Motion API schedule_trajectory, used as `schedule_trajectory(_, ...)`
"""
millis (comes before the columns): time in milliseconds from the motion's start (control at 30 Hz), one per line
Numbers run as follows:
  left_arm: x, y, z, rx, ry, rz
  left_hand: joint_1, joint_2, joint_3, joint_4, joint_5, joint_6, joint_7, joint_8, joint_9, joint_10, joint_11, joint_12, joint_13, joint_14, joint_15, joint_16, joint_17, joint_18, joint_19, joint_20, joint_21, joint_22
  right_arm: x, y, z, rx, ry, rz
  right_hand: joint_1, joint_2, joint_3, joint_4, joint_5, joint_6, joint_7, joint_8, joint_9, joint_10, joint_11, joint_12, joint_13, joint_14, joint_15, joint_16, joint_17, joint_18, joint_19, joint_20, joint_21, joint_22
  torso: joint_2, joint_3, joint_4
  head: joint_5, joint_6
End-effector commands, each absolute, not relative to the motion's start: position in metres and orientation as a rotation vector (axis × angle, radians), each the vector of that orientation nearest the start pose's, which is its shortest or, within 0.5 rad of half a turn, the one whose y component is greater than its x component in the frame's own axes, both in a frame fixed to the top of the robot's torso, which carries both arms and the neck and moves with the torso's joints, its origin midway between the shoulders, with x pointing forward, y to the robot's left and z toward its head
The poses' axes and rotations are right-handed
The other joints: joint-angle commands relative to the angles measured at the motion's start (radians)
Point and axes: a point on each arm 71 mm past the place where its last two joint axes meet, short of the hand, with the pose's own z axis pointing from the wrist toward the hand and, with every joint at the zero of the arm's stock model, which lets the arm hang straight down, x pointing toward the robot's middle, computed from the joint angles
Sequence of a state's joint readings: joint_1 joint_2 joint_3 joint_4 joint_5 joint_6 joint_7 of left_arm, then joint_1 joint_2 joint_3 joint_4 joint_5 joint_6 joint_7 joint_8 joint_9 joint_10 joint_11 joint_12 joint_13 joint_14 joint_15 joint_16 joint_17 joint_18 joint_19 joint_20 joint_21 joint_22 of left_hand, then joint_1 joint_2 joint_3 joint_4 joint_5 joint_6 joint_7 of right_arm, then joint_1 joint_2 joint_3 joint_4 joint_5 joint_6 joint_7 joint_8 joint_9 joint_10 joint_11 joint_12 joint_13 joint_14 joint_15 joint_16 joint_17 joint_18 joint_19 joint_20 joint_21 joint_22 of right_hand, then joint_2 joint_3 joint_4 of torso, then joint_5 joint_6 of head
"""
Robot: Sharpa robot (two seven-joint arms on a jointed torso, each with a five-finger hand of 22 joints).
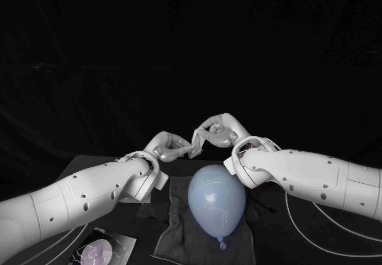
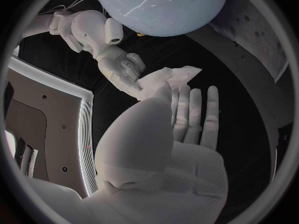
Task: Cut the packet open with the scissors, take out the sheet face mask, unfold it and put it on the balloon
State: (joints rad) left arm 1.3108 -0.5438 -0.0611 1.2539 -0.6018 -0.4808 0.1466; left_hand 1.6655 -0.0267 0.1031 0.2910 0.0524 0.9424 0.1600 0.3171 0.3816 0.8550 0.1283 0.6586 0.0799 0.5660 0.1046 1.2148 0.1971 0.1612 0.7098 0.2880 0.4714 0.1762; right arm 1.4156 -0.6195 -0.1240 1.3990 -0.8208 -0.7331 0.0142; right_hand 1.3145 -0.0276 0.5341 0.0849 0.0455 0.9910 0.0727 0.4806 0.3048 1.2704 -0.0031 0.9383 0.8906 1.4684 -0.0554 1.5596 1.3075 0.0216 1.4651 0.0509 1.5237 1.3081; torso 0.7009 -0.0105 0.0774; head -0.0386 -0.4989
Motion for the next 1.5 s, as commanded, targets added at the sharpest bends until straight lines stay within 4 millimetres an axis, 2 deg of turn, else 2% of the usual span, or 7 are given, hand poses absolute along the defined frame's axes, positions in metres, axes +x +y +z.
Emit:
schedule_trajectory(33, 0.547, 0.130, -0.137, -0.550, 1.447, -1.195, 0.009, 0.013, 0.034, -0.002, -0.003, 0.021, -0.004, -0.006, -0.007, 0.016, -0.004, -0.018, -0.009, 0.011, -0.003, -0.011, -0.005, 0.013, 0.008, -0.003, -0.002, -0.001, 0.532, -0.142, -0.094, 0.384, 1.307, 0.947, 0.000, 0.003, 0.012, -0.004, 0.004, 0.007, 0.002, 0.012, 0.002, 0.007, 0.002, 0.003, 0.002, 0.097, -0.006, 0.003, 0.248, -0.012, 0.087, -0.004, 0.005, 0.250, 0.000, 0.0003, 0.0002, 0.000, -0.001)
schedule_trajectory(167, 0.548, 0.131, -0.137, -0.551, 1.433, -1.200, 0.047, 0.019, 0.106, -0.021, -0.002, 0.061, -0.009, 0.012, 0.000, 0.054, -0.014, -0.039, -0.013, 0.034, -0.011, -0.031, -0.016, 0.015, 0.010, -0.006, 0.006, 0.004, 0.533, -0.144, -0.094, 0.387, 1.307, 0.943, -0.001, 0.003, 0.013, -0.005, 0.003, 0.007, 0.002, 0.013, 0.003, 0.008, 0.002, 0.003, 0.002, 0.097, -0.006, 0.002, 0.248, -0.012, 0.087, -0.004, 0.005, 0.250, 0.000, 0.0002, 0.0001, 0.001, -0.002)
schedule_trajectory(400, 0.548, 0.135, -0.136, -0.560, 1.415, -1.201, 0.033, -0.006, 0.218, -0.034, -0.004, 0.071, -0.015, 0.028, 0.017, 0.108, -0.024, -0.078, -0.012, 0.093, -0.021, -0.075, -0.036, 0.014, 0.006, -0.016, 0.054, 0.035, 0.535, -0.150, -0.095, 0.394, 1.311, 0.928, -0.001, 0.003, 0.013, -0.005, 0.003, 0.007, 0.002, 0.013, 0.003, 0.008, 0.002, 0.003, 0.002, 0.097, -0.006, 0.002, 0.248, -0.012, 0.087, -0.004, 0.005, 0.250, 0.000, 0.0001, -0.0002, 0.002, 0.001)
schedule_trajectory(600, 0.548, 0.143, -0.135, -0.578, 1.391, -1.199, -0.020, -0.055, 0.342, -0.070, -0.004, 0.078, -0.016, 0.034, 0.032, 0.130, -0.026, -0.100, -0.006, 0.112, -0.024, -0.092, -0.038, 0.008, -0.023, -0.022, 0.113, 0.077, 0.538, -0.158, -0.096, 0.399, 1.329, 0.903, -0.003, 0.000, 0.016, -0.008, 0.004, 0.006, 0.003, 0.013, 0.003, 0.006, 0.003, -0.002, -0.001, 0.096, -0.006, 0.001, 0.245, -0.011, 0.086, -0.004, 0.002, 0.249, 0.000, -0.0002, -0.0004, 0.003, 0.000)
schedule_trajectory(667, 0.548, 0.147, -0.135, -0.584, 1.382, -1.193, -0.074, -0.072, 0.414, -0.105, -0.004, 0.078, -0.015, 0.039, 0.049, 0.136, -0.026, -0.107, -0.001, 0.118, -0.024, -0.094, -0.034, 0.005, -0.050, -0.023, 0.157, 0.109, 0.539, -0.161, -0.096, 0.397, 1.343, 0.895, -0.003, 0.000, 0.016, -0.008, 0.004, 0.006, 0.003, 0.013, 0.003, 0.006, 0.003, -0.002, -0.001, 0.096, -0.006, 0.001, 0.245, -0.011, 0.086, -0.004, 0.002, 0.249, 0.000, -0.0002, 0.0002, 0.003, -0.001)
schedule_trajectory(1000, 0.550, 0.157, -0.135, -0.628, 1.353, -1.181, -0.186, -0.104, 0.569, -0.220, -0.003, 0.076, -0.013, 0.045, 0.096, 0.138, -0.024, -0.107, 0.015, 0.117, -0.025, -0.099, -0.026, 0.000, -0.114, -0.025, 0.251, 0.179, 0.539, -0.164, -0.101, 0.346, 1.462, 0.886, -0.016, -0.010, 0.017, -0.009, 0.003, 0.003, 0.004, 0.015, 0.004, 0.004, 0.004, -0.012, -0.007, 0.095, -0.005, 0.000, 0.244, -0.010, 0.084, -0.004, -0.002, 0.247, 0.000, -0.0001, -0.0006, 0.005, -0.003)
schedule_trajectory(1500, 0.553, 0.163, -0.136, -0.664, 1.348, -1.170, -0.320, -0.106, 0.708, -0.350, -0.002, 0.082, -0.014, 0.039, 0.146, 0.134, -0.023, -0.096, 0.038, 0.117, -0.026, -0.097, -0.016, -0.001, -0.185, -0.019, 0.351, 0.253, 0.538, -0.169, -0.107, 0.264, 1.580, 0.842, -0.029, -0.021, 0.011, -0.008, 0.003, 0.002, 0.004, 0.018, 0.005, 0.000, 0.004, -0.028, -0.020, 0.095, -0.005, -0.001, 0.242, -0.009, 0.083, -0.003, -0.004, 0.247, 0.000, 0.0003, 0.0001, 0.010, -0.002)
